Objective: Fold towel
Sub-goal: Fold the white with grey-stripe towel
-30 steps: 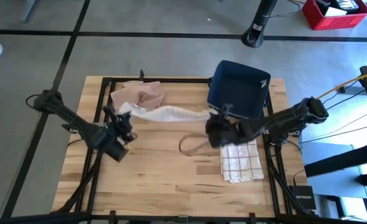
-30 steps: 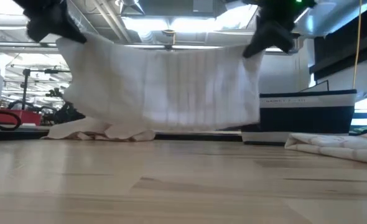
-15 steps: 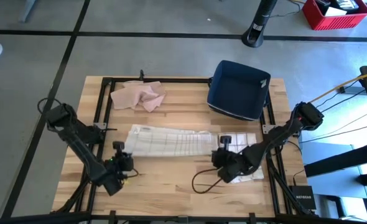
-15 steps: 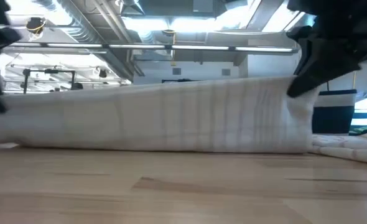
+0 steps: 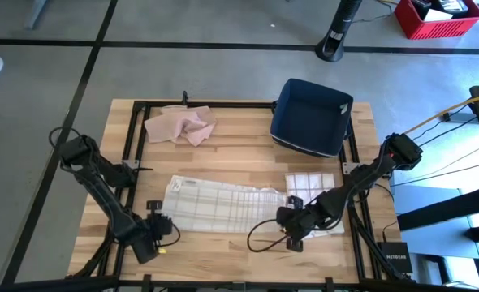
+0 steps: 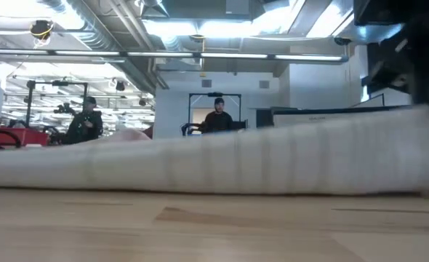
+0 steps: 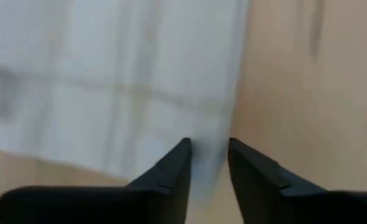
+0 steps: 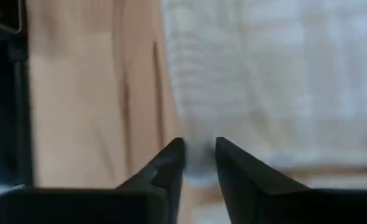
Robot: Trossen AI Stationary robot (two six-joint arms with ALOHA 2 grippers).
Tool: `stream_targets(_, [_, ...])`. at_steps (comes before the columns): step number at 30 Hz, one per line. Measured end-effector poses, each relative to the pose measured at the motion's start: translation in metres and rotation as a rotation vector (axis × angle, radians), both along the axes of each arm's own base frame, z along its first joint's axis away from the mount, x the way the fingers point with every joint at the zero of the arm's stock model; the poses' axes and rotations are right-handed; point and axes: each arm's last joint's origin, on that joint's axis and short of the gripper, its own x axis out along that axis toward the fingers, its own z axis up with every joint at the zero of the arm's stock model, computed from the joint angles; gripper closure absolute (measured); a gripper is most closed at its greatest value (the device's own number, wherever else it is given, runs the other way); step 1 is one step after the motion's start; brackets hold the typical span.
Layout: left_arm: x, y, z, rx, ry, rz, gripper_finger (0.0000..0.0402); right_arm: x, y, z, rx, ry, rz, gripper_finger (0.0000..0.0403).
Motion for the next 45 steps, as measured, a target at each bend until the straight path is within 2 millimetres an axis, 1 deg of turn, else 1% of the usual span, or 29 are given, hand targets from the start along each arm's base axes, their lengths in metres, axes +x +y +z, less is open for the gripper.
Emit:
stream_targets(3, [0.001, 0.0, 0.012, -0.125, 0.116, 0.004, 0.0269, 0.002, -0.001, 0.007, 0.105, 0.099, -0.019, 0.0275])
stream_targets(5, [0.003, 0.001, 0.025, -0.203, 0.12, 0.005, 0.0253, 0.006, -0.002, 0.017, 0.17, 0.153, -0.02, 0.0258])
stream_targets(6, [0.004, 0.003, 0.034, -0.227, 0.088, 0.004, 0.0248, 0.008, -0.004, 0.021, 0.185, 0.166, -0.022, 0.0251])
stream_targets(8, [0.004, 0.01, 0.05, -0.216, -0.035, -0.001, 0.0243, 0.016, -0.01, 0.028, 0.165, 0.127, -0.013, 0.024])
stream_targets(9, [0.005, 0.016, 0.056, -0.178, -0.122, 0.005, 0.0242, 0.02, -0.013, 0.031, 0.117, 0.077, -0.005, 0.0237])
stream_targets(12, [0.008, 0.034, 0.068, 0.014, -0.389, 0.067, 0.0245, 0.033, -0.024, 0.032, -0.151, -0.128, -0.012, 0.0233])
stream_targets(14, [0.01, 0.045, 0.064, 0.102, -0.475, 0.118, 0.0249, 0.041, -0.033, 0.023, -0.329, -0.211, -0.035, 0.0233])
stream_targets(16, [0.012, 0.055, 0.053, 0.135, -0.469, 0.166, 0.0251, 0.049, -0.042, 0.008, -0.393, -0.22, -0.033, 0.0235])
stream_targets(19, [0.011, 0.067, 0.027, 0.109, -0.385, 0.229, 0.0254, 0.059, -0.054, -0.014, -0.36, -0.18, -0.01, 0.0236])
stream_targets(21, [0.008, 0.074, 0.011, 0.075, -0.302, 0.243, 0.0254, 0.061, -0.06, -0.029, -0.334, -0.105, 0.017, 0.0237])
stream_targets(23, [0.005, 0.079, 0.0, 0.031, -0.235, 0.263, 0.0255, 0.061, -0.064, -0.041, -0.333, -0.033, 0.033, 0.0237])
stream_targets(25, [0.003, 0.081, -0.008, -0.037, -0.162, 0.272, 0.0255, 0.06, -0.065, -0.046, -0.335, -0.002, 0.039, 0.0237])
stream_targets(27, [0.001, 0.081, -0.012, -0.106, -0.077, 0.273, 0.0255, 0.058, -0.064, -0.048, -0.335, 0.025, 0.047, 0.0237])
stream_targets(29, [0.001, 0.079, -0.011, -0.17, -0.032, 0.288, 0.0255, 0.057, -0.063, -0.047, -0.292, 0.042, 0.04, 0.0237])
stream_targets(32, [0.004, 0.076, -0.006, -0.241, 0.04, 0.288, 0.0255, 0.053, -0.061, -0.043, -0.158, 0.088, 0.043, 0.0237])
stream_targets(34, [0.009, 0.075, 0.005, -0.256, 0.064, 0.281, 0.0255, 0.052, -0.06, -0.039, -0.097, 0.098, 0.051, 0.0237])
stream_targets(37, [0.018, 0.075, 0.03, -0.215, 0.03, 0.229, 0.0255, 0.057, -0.058, -0.028, -0.082, 0.065, 0.053, 0.0237])
stream_targets(39, [0.024, 0.081, 0.045, -0.128, -0.036, 0.193, 0.0255, 0.063, -0.059, -0.02, -0.123, 0.018, 0.036, 0.0237])
stream_targets(41, [0.03, 0.09, 0.056, -0.02, -0.145, 0.178, 0.0255, 0.068, -0.061, -0.016, -0.201, -0.051, 0.007, 0.0237])
stream_targets(43, [0.036, 0.1, 0.06, 0.06, -0.202, 0.181, 0.0255, 0.074, -0.065, -0.013, -0.274, -0.116, -0.026, 0.0237])
stream_targets(45, [0.04, 0.108, 0.057, 0.069, -0.197, 0.198, 0.0255, 0.077, -0.069, -0.013, -0.285, -0.137, -0.043, 0.0237])
